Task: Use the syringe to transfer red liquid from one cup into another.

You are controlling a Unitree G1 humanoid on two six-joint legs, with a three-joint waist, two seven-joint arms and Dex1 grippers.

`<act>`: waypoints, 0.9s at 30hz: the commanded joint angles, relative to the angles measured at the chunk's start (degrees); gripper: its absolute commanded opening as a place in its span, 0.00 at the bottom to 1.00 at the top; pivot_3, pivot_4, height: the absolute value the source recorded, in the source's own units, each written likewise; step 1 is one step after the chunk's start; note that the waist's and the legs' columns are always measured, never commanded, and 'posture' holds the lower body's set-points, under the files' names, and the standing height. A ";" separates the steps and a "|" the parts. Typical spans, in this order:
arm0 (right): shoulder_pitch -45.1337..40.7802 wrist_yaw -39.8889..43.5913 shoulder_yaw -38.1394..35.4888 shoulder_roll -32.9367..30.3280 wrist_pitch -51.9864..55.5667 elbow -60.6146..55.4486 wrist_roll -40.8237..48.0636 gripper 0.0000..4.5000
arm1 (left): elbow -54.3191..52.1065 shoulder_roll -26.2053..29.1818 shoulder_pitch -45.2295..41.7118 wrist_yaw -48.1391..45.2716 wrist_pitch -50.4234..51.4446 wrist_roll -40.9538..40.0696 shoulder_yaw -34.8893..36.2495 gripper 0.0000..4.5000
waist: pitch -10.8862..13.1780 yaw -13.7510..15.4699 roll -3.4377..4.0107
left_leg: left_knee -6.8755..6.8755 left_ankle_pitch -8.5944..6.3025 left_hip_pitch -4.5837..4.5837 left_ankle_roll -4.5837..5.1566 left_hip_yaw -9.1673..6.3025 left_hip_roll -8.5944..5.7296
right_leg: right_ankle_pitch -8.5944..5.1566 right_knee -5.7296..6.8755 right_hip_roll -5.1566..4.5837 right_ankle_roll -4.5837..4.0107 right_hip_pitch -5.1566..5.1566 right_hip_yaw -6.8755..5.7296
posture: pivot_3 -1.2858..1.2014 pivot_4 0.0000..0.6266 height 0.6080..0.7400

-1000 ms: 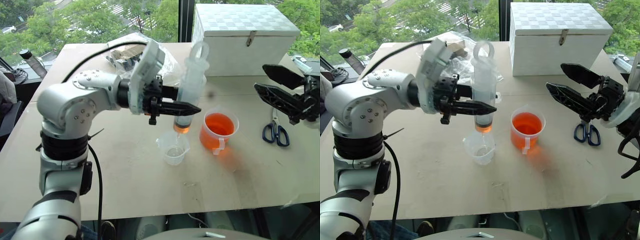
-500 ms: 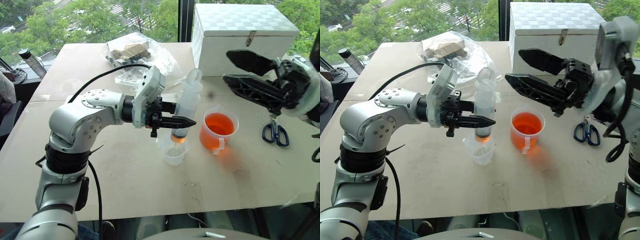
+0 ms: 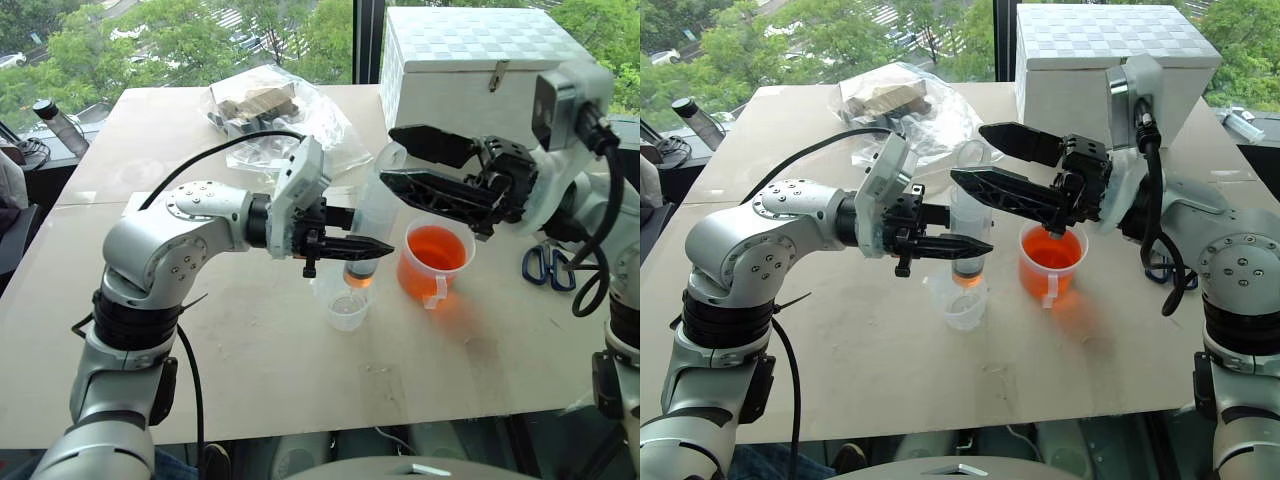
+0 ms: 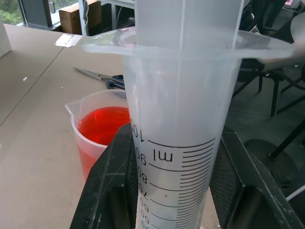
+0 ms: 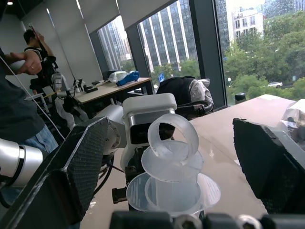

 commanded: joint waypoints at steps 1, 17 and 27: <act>-2.04 1.55 0.17 1.11 -0.22 0.29 -1.16 0.88 | -2.29 0.50 -0.11 -0.24 -1.41 -0.45 0.65 0.30 | 0.00 -0.13 0.00 | -0.01 0.00 0.00 0.00 0.00 0.00 | 0.00 0.00 0.00 0.00 0.00 0.00 | 0.52 0.24 1.00; -1.25 5.22 1.45 2.52 2.05 -0.11 -3.52 0.00 | -1.38 0.58 -0.60 0.01 -1.82 -0.17 0.30 0.30 | 0.00 -0.25 0.00 | -0.04 0.00 0.00 0.00 0.00 0.00 | 0.00 0.01 0.00 0.00 -0.05 0.01 | 0.52 0.24 1.00; -1.21 4.42 3.52 1.41 4.65 0.17 -7.93 0.00 | -0.66 -0.41 -1.05 0.03 -2.67 0.44 0.20 0.30 | 0.00 -0.25 0.00 | -0.05 0.00 0.00 0.00 0.00 0.00 | 0.00 0.01 0.00 0.00 -0.05 0.01 | 0.52 0.24 1.00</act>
